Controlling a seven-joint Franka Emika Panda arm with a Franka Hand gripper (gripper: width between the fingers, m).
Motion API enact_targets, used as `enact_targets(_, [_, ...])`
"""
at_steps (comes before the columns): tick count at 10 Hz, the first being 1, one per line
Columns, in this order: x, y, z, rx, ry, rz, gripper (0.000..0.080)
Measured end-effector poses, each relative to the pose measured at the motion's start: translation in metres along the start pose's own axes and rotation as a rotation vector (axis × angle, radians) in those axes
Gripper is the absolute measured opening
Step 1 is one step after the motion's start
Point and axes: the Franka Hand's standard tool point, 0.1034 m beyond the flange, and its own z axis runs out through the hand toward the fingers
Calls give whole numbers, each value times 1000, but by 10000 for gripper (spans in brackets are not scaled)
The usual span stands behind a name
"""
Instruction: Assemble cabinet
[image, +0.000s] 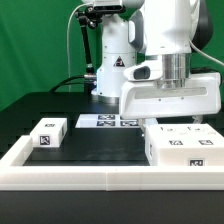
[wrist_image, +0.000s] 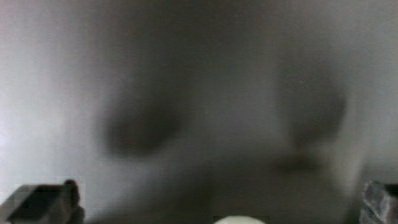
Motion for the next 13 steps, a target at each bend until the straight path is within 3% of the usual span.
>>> enact_targets(5, [-1, -9, 7, -1, 28, -17, 796])
enact_targets(13, [3, -6, 9, -11, 58, -42, 796])
